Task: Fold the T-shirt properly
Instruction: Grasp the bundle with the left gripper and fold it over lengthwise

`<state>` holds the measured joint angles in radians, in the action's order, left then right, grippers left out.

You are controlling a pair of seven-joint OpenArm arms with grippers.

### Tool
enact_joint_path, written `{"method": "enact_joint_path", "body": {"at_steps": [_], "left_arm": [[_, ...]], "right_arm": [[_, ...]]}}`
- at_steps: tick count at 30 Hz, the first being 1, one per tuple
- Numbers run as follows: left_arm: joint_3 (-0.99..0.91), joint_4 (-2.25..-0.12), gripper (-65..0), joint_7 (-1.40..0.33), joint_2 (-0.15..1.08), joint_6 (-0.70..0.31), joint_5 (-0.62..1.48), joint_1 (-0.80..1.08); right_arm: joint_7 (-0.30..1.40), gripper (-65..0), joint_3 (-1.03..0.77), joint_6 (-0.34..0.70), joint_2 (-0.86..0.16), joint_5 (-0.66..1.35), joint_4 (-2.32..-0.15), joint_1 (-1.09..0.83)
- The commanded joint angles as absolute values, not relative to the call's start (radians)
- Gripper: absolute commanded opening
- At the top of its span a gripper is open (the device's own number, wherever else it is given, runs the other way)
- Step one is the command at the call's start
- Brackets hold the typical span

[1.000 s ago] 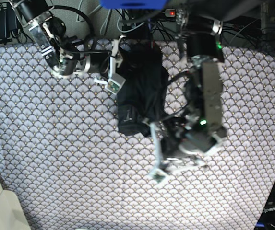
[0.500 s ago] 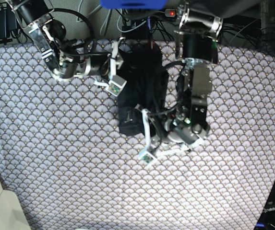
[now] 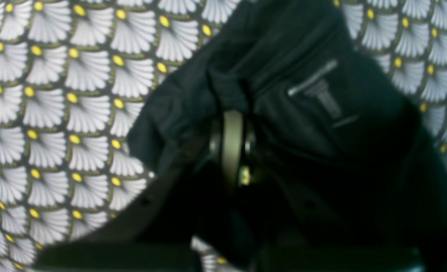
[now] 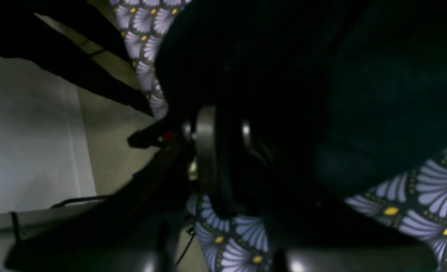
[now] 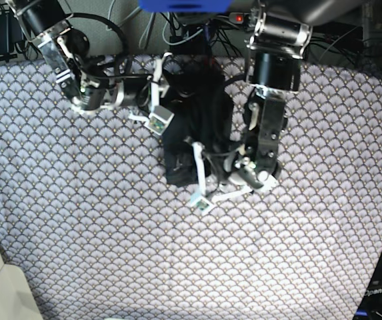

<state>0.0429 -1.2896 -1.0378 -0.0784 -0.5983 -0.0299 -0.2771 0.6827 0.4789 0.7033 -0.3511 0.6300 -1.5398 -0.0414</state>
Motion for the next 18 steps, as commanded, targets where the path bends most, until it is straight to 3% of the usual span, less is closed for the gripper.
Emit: {"method": "enact_joint_path", "body": {"at_steps": [1, 18], "left_arm": [[0.042, -1.302, -65.0, -1.027, -0.074, -0.595, -0.051, -0.302], [-0.07, -1.155, -65.0, -0.929, -0.077, -0.596, -0.122, -0.358]], "right_arm": [[0.699, -58.1, 0.47, 0.698, -0.375, 0.602, -1.544, -0.03], [0.693, -58.1, 0.47, 0.698, -0.378, 0.604, -1.449, -0.004]]}}
